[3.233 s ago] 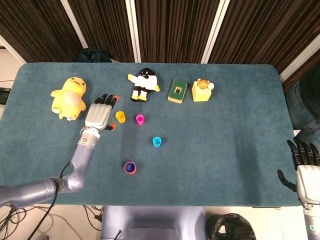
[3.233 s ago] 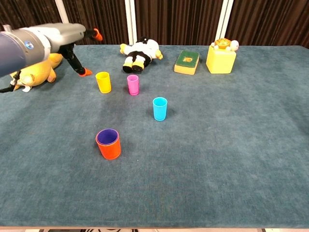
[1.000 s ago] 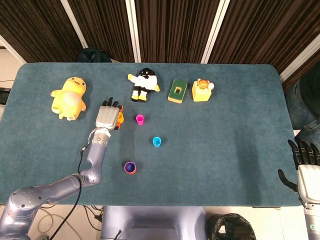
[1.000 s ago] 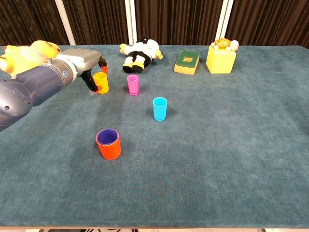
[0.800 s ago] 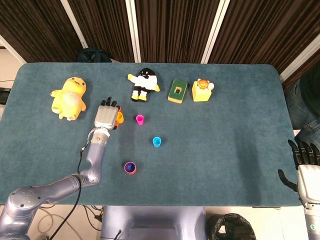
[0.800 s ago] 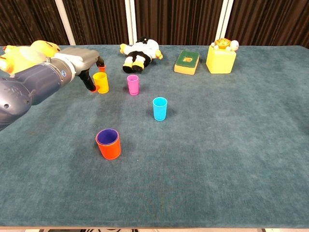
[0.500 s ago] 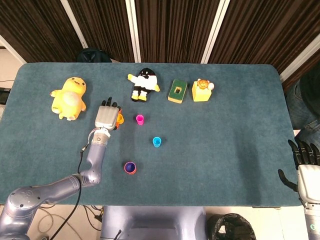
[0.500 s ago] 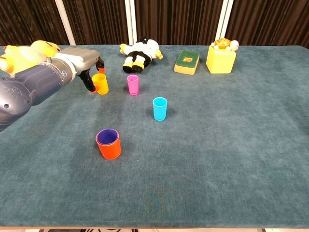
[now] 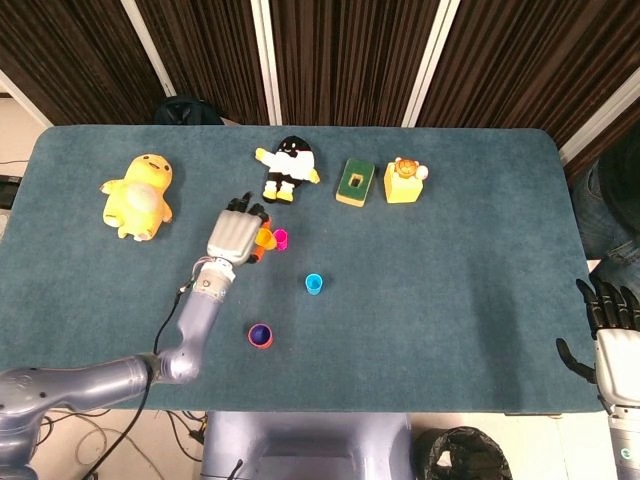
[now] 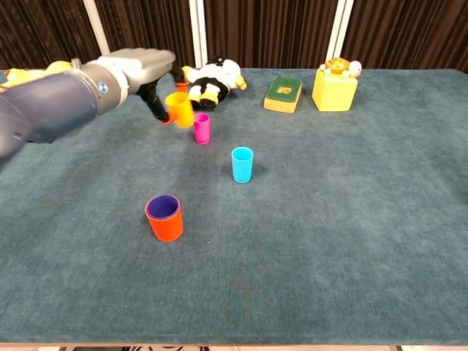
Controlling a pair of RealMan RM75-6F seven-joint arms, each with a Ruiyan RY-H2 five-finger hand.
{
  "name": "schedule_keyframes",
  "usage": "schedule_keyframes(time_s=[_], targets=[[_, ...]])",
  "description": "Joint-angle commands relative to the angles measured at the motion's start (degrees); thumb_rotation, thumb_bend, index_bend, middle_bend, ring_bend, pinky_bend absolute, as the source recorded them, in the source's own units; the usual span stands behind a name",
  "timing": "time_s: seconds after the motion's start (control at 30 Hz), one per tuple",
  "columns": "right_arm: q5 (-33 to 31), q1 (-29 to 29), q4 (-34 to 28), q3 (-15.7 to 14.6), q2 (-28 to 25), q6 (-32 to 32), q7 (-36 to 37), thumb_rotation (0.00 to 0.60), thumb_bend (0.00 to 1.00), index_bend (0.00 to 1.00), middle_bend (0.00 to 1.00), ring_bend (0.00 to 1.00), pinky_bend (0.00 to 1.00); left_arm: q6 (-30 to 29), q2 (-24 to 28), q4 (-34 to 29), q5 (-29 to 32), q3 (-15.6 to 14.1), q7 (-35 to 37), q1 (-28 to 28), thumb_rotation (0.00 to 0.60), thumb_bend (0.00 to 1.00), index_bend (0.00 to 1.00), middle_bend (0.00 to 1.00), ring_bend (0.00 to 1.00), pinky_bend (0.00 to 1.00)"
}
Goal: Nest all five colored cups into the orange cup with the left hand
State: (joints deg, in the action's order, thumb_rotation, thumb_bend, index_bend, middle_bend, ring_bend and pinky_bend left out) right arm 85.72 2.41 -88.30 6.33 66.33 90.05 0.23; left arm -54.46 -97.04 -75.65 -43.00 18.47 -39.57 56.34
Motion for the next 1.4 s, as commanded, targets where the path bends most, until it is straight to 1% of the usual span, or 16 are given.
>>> schedule_keyframes(time_s=[0.03,0.07,0.1,0.17,0.23,0.4,0.53,0.67,0.77,0.9,1.0,1.13,1.4], targets=[[0.1,-0.1,-0.1,0.0,0.0,0.1,-0.1,0.6,0.37,0.07,0.05,0.07,0.04,-1.3,11.6,-20.7,0.0,-2.8,-6.5,-1.5,0.6,0.31,0.45,0.23,0.0,0.16],[0.1,-0.1,-0.1,-0.1,0.0,0.1,-0.1,0.6,0.37,0.07,0.05,0.07,0.04,-1.4,13.6,-24.5,0.7,-3.6,-7.8,-1.8,0.6,0.31,0.45,0.23,0.0,0.16],[0.1,-0.1,-0.2,-0.1,-0.1,0.1,-0.1,0.6,0.37,0.07,0.05,0.07,0.04,-1.5,14.6,-26.3,1.0,-4.0,-8.4,-1.9,0.6,0.31,0.45,0.23,0.0,0.16],[0.3,-0.1,-0.3,-0.2,-0.1,0.2,-0.1,0.6,0.37,0.07,0.05,0.07,0.04,-2.0,17.9,-31.9,1.3,-5.8,-10.6,-2.2,0.6,0.31,0.45,0.23,0.0,0.16],[0.3,-0.1,-0.3,-0.2,-0.1,0.2,-0.1,0.6,0.37,0.07,0.05,0.07,0.04,-2.4,19.5,-34.8,1.3,-7.0,-11.6,-2.4,0.6,0.31,0.45,0.23,0.0,0.16],[0.1,-0.2,-0.3,-0.1,-0.2,0.3,-0.1,0.6,0.37,0.07,0.05,0.07,0.04,-2.0,22.3,-39.7,1.6,-9.5,-11.2,-3.1,0.6,0.31,0.45,0.23,0.0,0.16],[0.0,-0.2,-0.3,0.0,-0.2,0.3,0.0,0.6,0.37,0.07,0.05,0.07,0.04,-1.3,23.5,-41.5,0.1,-11.5,-10.2,-3.9,0.6,0.31,0.45,0.23,0.0,0.16],[-0.1,-0.1,-0.2,0.0,-0.2,0.1,0.0,0.6,0.37,0.07,0.05,0.07,0.04,-0.5,24.1,-41.9,-3.0,-14.3,-9.3,-4.8,0.6,0.31,0.45,0.23,0.0,0.16],[-0.1,-0.2,-0.2,0.1,-0.2,0.3,0.1,0.6,0.37,0.07,0.05,0.07,0.04,-0.3,24.0,-41.5,-5.4,-15.8,-8.5,-5.5,0.6,0.31,0.45,0.24,0.0,0.16],[-0.2,-0.2,-0.2,0.1,-0.3,0.3,0.2,0.6,0.37,0.07,0.05,0.07,0.04,0.0,23.8,-41.0,-8.1,-17.0,-6.7,-6.4,0.6,0.31,0.45,0.24,0.0,0.16],[-0.1,-0.2,-0.2,0.1,-0.2,0.3,0.2,0.6,0.37,0.07,0.05,0.07,0.04,-0.1,23.5,-40.0,-10.0,-18.1,-6.7,-6.6,0.6,0.31,0.45,0.24,0.0,0.16],[0.0,-0.2,-0.2,0.0,-0.2,0.2,0.2,0.6,0.37,0.07,0.05,0.07,0.04,-0.6,22.4,-38.4,-11.6,-18.8,-6.8,-6.9,0.6,0.31,0.44,0.24,0.0,0.16],[-0.5,-0.1,0.1,0.2,-0.2,0.0,0.5,0.6,0.37,0.07,0.05,0.07,0.04,-1.6,19.6,-35.5,-13.5,-19.2,-6.7,-7.0,0.6,0.31,0.42,0.24,0.0,0.16]])
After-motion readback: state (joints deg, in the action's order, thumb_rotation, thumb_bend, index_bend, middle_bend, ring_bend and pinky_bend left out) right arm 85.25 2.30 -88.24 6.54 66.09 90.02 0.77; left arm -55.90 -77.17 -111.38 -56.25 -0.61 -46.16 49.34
